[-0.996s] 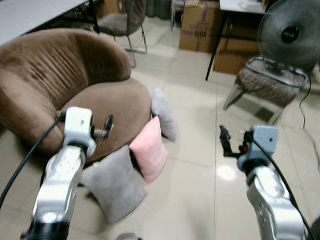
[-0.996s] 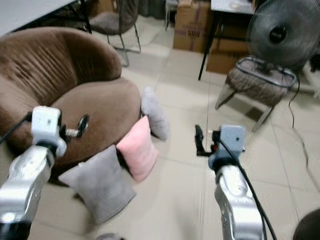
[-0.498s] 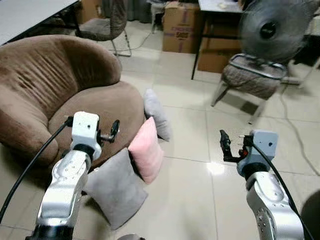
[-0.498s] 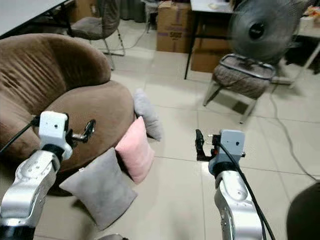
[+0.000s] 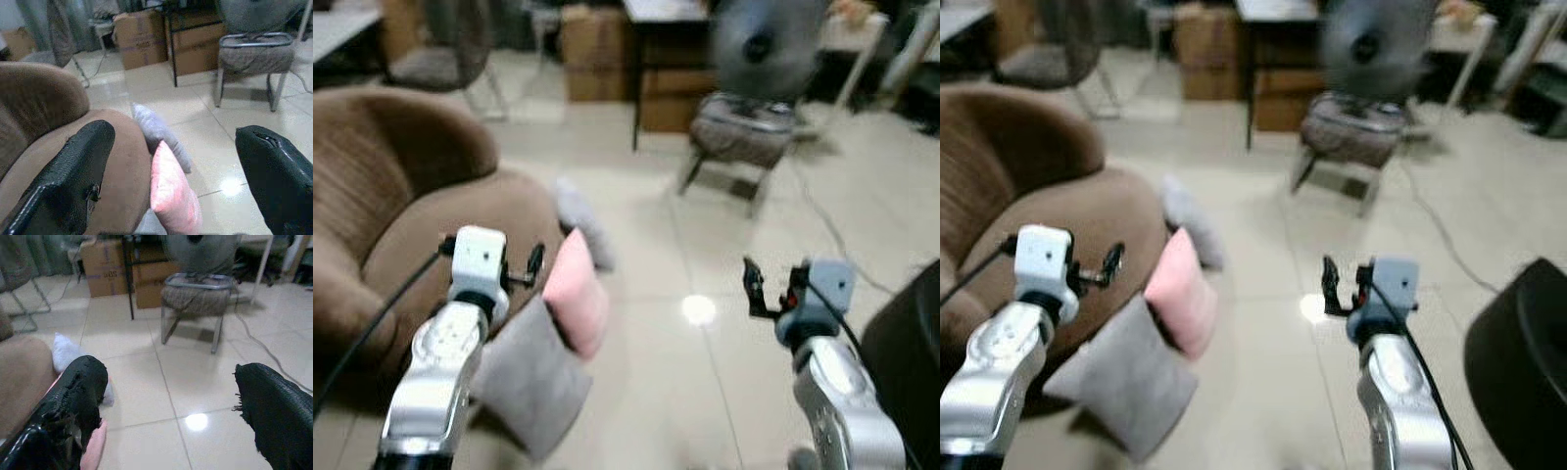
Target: Move the pillow to the sofa from floor
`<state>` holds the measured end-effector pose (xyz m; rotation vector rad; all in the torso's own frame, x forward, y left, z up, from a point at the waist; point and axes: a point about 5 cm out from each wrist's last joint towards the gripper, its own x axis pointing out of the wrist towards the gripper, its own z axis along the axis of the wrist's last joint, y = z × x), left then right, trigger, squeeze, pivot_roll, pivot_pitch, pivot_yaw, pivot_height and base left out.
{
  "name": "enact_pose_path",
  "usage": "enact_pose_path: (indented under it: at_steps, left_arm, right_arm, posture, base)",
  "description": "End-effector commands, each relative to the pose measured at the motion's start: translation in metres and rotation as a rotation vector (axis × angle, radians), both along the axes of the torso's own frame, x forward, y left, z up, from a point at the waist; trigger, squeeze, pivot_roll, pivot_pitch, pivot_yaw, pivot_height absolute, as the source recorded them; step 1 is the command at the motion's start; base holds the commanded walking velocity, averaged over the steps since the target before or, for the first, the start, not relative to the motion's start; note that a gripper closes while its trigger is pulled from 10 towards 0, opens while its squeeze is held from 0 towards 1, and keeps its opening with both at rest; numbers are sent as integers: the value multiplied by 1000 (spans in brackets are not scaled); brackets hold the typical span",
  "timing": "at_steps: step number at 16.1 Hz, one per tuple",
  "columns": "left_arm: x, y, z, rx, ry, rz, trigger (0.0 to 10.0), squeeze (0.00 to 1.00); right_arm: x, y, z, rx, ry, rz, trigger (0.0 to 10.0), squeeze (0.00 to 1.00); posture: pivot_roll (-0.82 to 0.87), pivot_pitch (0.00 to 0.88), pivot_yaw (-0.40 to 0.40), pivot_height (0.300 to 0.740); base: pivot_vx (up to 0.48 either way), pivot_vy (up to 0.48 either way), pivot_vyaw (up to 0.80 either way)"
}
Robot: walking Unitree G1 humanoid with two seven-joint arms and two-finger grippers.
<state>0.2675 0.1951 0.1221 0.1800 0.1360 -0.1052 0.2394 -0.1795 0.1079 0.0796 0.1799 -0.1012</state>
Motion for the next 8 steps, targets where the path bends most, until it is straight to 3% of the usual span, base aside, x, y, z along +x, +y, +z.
enact_pose_path:
  at_steps: [1,8]
  left_arm:
    - [3,-4,1,7,1,-18,10000,0]
    - [4,-3,0,17,8,-20,10000,0]
  right_arm:
    - [2,-5,7,6,-30,-25,10000,0]
    - [2,-3,3,-19,-14,-9,10000,0]
  posture:
    - [13,0,37,740]
    - [16,0,36,740]
  base:
    - [0,326,0]
    - [0,326,0]
